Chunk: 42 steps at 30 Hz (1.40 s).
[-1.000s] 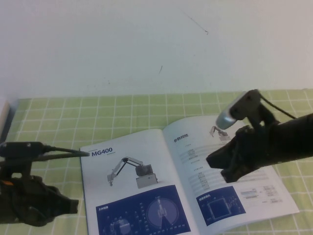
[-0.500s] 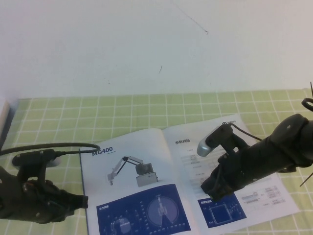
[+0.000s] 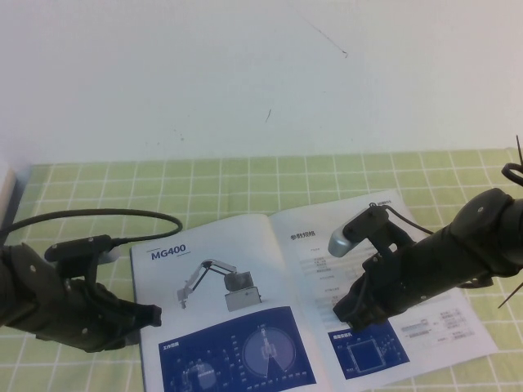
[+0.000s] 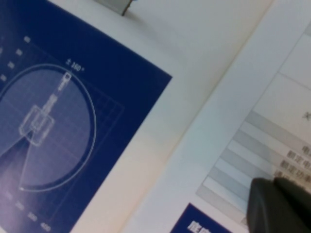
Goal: Close book
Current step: 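Close the open booklet and leave it lying on the table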
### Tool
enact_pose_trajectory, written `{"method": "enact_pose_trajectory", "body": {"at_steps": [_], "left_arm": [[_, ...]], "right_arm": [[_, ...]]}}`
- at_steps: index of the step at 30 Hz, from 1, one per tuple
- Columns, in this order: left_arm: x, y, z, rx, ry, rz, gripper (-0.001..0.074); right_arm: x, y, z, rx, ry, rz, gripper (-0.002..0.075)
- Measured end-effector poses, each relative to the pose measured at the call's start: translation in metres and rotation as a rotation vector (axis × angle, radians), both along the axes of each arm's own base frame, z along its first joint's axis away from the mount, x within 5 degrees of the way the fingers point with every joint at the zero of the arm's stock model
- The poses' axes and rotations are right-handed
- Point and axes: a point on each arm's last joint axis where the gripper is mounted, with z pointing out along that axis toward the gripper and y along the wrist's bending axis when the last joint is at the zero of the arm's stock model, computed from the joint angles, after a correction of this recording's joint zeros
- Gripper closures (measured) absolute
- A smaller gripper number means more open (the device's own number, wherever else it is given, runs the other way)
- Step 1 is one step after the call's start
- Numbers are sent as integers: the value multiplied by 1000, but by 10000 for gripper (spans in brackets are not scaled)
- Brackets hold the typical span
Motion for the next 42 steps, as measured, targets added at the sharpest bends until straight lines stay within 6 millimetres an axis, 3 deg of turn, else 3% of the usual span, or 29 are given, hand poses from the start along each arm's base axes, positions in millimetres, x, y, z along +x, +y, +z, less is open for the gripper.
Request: {"method": "enact_pose_trajectory", "body": {"at_steps": [11, 23, 42], "left_arm": [[6, -3, -19, -5, 77, 9, 739], [3, 1, -4, 57, 60, -39, 738], [5, 2, 3, 100, 104, -42, 738]], "right_arm": [[0, 0, 0, 1, 4, -6, 729], [0, 0, 0, 1, 5, -5, 729], [0, 0, -1, 4, 13, -15, 729]]}}
